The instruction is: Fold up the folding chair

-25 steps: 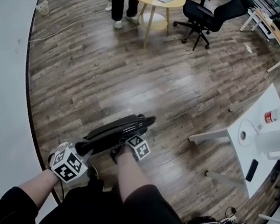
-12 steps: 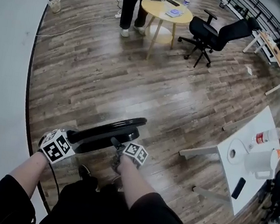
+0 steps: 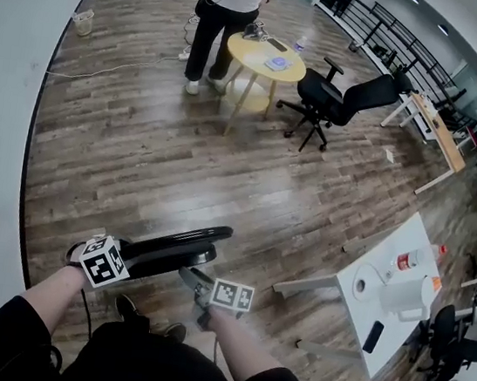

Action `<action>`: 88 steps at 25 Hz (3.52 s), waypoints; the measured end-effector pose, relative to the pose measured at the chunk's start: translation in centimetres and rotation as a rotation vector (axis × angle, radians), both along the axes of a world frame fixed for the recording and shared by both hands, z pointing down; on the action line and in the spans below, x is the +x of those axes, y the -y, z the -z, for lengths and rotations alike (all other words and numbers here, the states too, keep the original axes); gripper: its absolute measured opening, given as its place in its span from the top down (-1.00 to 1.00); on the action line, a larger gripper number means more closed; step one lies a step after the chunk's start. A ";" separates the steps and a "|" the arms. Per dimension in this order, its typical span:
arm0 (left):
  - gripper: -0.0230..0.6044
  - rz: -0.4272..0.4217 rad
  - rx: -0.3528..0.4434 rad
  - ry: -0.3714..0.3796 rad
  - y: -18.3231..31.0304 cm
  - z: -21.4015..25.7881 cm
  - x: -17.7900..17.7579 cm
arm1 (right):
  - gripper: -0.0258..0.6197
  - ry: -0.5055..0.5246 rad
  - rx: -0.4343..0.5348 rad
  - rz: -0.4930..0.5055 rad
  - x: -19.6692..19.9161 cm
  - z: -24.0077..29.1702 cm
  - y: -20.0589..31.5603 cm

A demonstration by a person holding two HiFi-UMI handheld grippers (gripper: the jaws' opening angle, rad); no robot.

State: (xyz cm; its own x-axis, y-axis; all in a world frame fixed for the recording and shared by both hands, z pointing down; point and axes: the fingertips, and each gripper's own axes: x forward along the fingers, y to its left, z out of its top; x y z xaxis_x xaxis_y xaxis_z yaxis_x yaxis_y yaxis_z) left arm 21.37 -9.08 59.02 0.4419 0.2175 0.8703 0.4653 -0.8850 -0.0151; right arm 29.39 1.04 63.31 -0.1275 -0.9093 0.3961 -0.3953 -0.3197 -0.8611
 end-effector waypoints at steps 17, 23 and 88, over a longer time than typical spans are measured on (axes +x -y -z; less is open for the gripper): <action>0.66 -0.079 -0.049 -0.036 2.1 0.6 2.1 | 0.11 -0.887 0.049 0.382 4.7 15.4 5.5; 0.68 -0.048 -0.049 -0.009 3.0 0.2 2.3 | 0.11 -1.090 0.103 0.665 6.2 14.8 6.9; 0.76 0.615 -0.068 -0.024 4.7 2.8 -32.5 | 0.74 -1.215 0.509 2.343 -27.1 8.2 17.0</action>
